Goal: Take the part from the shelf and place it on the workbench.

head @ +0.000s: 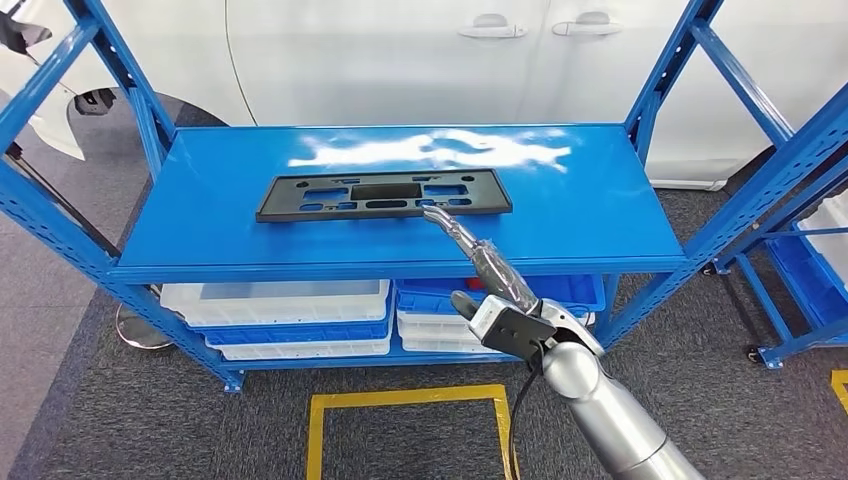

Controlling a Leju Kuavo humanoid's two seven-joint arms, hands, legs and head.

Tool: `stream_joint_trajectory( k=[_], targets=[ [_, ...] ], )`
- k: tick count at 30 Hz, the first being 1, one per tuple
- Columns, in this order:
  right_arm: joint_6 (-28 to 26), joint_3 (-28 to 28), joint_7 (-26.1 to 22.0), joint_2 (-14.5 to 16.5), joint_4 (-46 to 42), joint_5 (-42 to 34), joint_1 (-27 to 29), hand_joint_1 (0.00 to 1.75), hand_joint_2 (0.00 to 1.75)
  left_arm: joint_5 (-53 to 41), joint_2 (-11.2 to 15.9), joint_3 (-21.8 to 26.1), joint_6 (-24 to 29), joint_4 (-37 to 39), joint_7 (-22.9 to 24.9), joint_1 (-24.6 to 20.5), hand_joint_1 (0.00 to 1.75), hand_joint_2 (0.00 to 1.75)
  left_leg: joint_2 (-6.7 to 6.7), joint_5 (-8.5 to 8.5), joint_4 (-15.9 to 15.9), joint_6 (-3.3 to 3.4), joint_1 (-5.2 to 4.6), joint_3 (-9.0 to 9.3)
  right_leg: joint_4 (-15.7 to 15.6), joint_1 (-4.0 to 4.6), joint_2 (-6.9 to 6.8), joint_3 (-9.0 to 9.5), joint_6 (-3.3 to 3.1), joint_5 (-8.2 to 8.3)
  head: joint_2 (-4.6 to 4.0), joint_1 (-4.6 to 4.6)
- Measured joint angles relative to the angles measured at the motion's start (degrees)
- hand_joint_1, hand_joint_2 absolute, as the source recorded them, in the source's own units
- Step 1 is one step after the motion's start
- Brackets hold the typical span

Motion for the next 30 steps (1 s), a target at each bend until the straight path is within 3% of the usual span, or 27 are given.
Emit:
stream_joint_trajectory(
  k=[2,4,6,9,11,13,14,15,16,18,19,20,22,25,28,29,30],
  targets=[
    [0.10,-0.55,-0.20,-0.08,-0.32,0.08,0.41,0.00,0.00,-0.04,-0.01,0.00,0.01,0.01,0.00,0.04,0.00,0.00,-0.04,-0.93,0.01,-0.24,-0.02,1.21,-7.59,0.00,-0.04,2.12,-0.30,5.48,0.00,0.03],
    [0.35,-0.91,-0.44,-0.23,-0.68,0.14,0.59,0.00,0.00,-0.07,-0.02,0.00,0.01,0.02,-0.01,-0.02,0.00,0.00,-0.03,-1.79,0.02,-0.82,-0.08,2.00,-14.27,0.37,-0.16,4.28,-0.94,8.50,-0.01,-0.01],
    [0.71,-1.00,-0.77,-0.33,-1.21,0.33,1.00,0.00,0.00,-0.17,0.01,0.00,0.01,0.02,-0.02,-0.06,0.00,0.00,0.00,-2.16,0.10,-1.62,-0.15,2.37,-15.86,0.71,-0.23,4.71,-1.68,8.50,0.00,-0.09],
    [0.87,-1.03,-1.11,-0.37,-2.30,0.52,1.54,0.00,0.00,-0.38,0.04,0.00,0.01,0.02,-0.08,-0.01,0.00,0.00,0.05,-2.67,2.30,-2.61,-0.15,2.14,-16.34,0.35,-0.17,5.98,-2.70,8.56,-0.01,-0.15],
    [0.89,-1.00,-1.16,-0.34,-2.76,0.56,1.66,0.00,0.00,-0.43,0.04,-0.01,0.01,0.02,-0.10,-0.09,0.00,0.00,0.07,-5.07,8.21,-3.08,0.02,-1.03,-16.51,0.26,-0.18,6.88,-3.18,8.05,-0.01,-0.21],
    [0.91,-0.95,-1.17,-0.32,-2.95,0.58,1.96,0.00,0.00,-0.46,0.03,-0.02,0.01,0.02,-0.10,0.01,0.00,0.00,0.08,-8.25,15.48,-3.36,0.10,-5.70,-16.48,0.37,-0.15,7.55,-3.41,7.32,0.00,-0.24],
    [0.91,-0.94,-1.17,-0.32,-2.96,0.59,2.17,0.00,0.00,-0.48,0.03,-0.02,0.01,0.02,-0.10,0.13,0.00,0.00,0.08,-8.74,17.25,-3.31,0.11,-7.29,-16.45,0.43,-0.09,7.99,-3.44,6.92,0.00,-0.25],
    [0.91,-0.94,-1.17,-0.32,-3.00,0.60,2.34,0.00,0.00,-0.48,0.04,-0.02,0.01,0.02,-0.09,0.24,0.00,0.00,0.08,-7.93,16.90,-3.18,0.11,-7.89,-16.42,0.49,-0.02,8.52,-3.43,6.49,0.00,-0.25],
    [0.91,-0.94,-1.17,-0.32,-3.08,0.60,2.45,0.00,0.00,-0.48,0.05,-0.02,0.01,0.02,-0.10,0.31,0.00,0.00,0.08,-5.82,14.35,-2.98,0.09,-7.43,-16.39,0.55,0.05,9.17,-3.38,6.01,0.00,-0.26],
    [0.91,-0.94,-1.17,-0.32,-3.42,0.68,2.52,0.00,0.00,-0.48,0.12,-0.02,0.01,0.02,-0.16,0.35,0.00,0.00,0.13,-0.33,6.15,-2.40,-0.10,-4.88,-16.35,0.69,0.09,10.49,-3.16,5.02,-0.01,-0.20],
    [0.91,-0.94,-1.13,-0.32,-3.64,0.77,2.53,0.00,0.00,-0.52,0.16,-0.03,0.01,0.03,-0.22,0.33,0.00,0.00,0.16,1.24,2.94,-2.07,-0.28,-3.83,-16.37,0.75,0.09,10.88,-2.97,4.65,-0.01,-0.16],
    [0.90,-0.95,-1.06,-0.32,-3.93,0.89,2.58,0.00,0.00,-0.56,0.20,-0.03,0.01,0.03,-0.28,0.32,0.00,0.00,0.20,2.08,1.07,-1.69,-0.45,-3.25,-16.43,0.76,0.09,11.07,-2.70,4.38,-0.02,-0.13],
    [0.89,-1.01,-0.89,-0.34,-4.55,1.07,2.74,0.00,0.00,-0.65,0.21,-0.04,0.01,0.04,-0.35,0.35,0.00,0.00,0.19,1.95,0.28,-1.07,-0.59,-2.91,-16.32,0.79,0.08,11.11,-2.09,4.28,0.00,-0.10],
    [0.88,-1.35,-0.76,-0.55,-5.54,1.11,2.93,0.00,0.00,-0.72,0.16,-0.06,0.03,0.03,-0.34,0.35,0.00,0.00,0.13,1.92,-0.43,-0.28,-0.18,-1.66,-12.53,0.71,0.06,9.58,-1.25,3.15,0.00,0.14],
    [0.88,-1.69,-0.68,-0.85,-5.91,1.11,3.28,0.00,0.00,-0.82,0.15,-0.07,0.09,0.02,-0.27,0.17,0.00,0.00,0.13,1.18,-0.65,0.08,-0.09,-0.69,-1.76,0.27,0.05,2.89,-0.45,-1.02,-0.01,0.40],
    [0.90,-1.71,-0.65,-0.91,-5.92,1.11,3.47,0.00,0.00,-0.83,0.15,-0.07,0.09,0.02,-0.22,0.18,0.00,0.00,0.09,0.86,-0.63,0.06,-0.09,-0.38,0.62,0.10,0.04,0.96,-0.26,-1.65,-0.01,0.40],
    [0.94,-1.73,-0.62,-0.95,-5.93,1.11,3.62,0.00,0.00,-0.83,0.14,-0.07,0.09,0.03,-0.17,0.23,0.00,0.00,0.06,0.51,-0.61,-0.01,-0.08,0.02,0.93,-0.04,0.03,0.00,-0.14,-1.02,-0.01,0.41]
  ],
)
